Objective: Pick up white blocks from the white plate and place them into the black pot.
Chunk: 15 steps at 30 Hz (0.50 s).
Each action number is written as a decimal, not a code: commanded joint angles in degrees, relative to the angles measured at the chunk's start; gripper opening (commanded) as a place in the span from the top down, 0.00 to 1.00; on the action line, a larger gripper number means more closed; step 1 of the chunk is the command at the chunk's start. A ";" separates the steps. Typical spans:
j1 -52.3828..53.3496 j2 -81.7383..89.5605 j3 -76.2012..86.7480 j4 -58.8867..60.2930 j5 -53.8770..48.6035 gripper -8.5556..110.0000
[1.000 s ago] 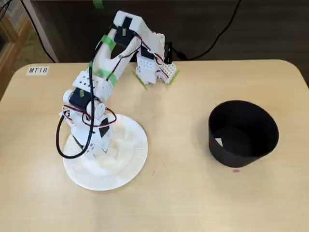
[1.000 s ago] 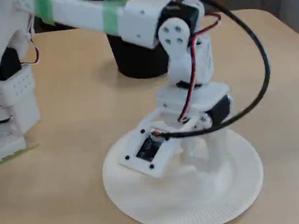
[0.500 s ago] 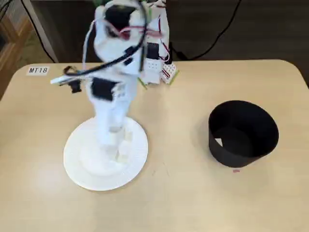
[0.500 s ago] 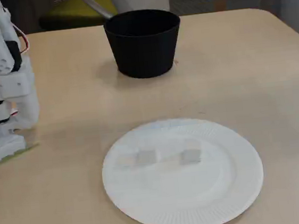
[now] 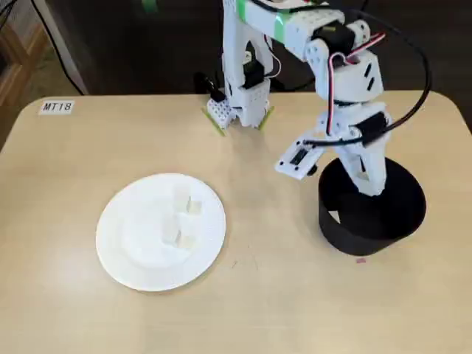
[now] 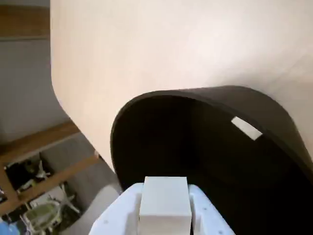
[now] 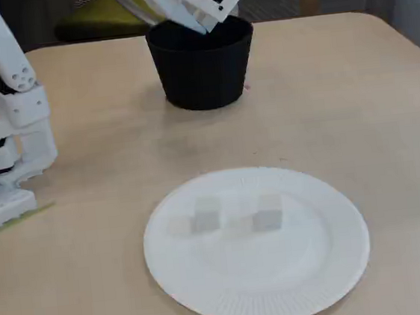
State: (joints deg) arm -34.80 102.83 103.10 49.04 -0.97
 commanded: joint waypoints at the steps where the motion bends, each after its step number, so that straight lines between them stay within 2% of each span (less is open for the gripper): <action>1: -1.14 0.00 0.18 -2.46 -0.53 0.94; 4: -1.41 -0.18 0.26 -2.46 -1.85 0.75; 8: -0.79 -0.18 0.26 -2.55 -1.58 0.67; 12: 0.44 0.26 0.09 -2.11 -1.93 0.74; 14: 1.85 0.97 -0.35 -0.44 -2.02 0.93; 15: 3.16 1.85 -0.44 1.23 -1.58 0.95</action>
State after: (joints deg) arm -34.45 102.48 103.80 48.08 -2.46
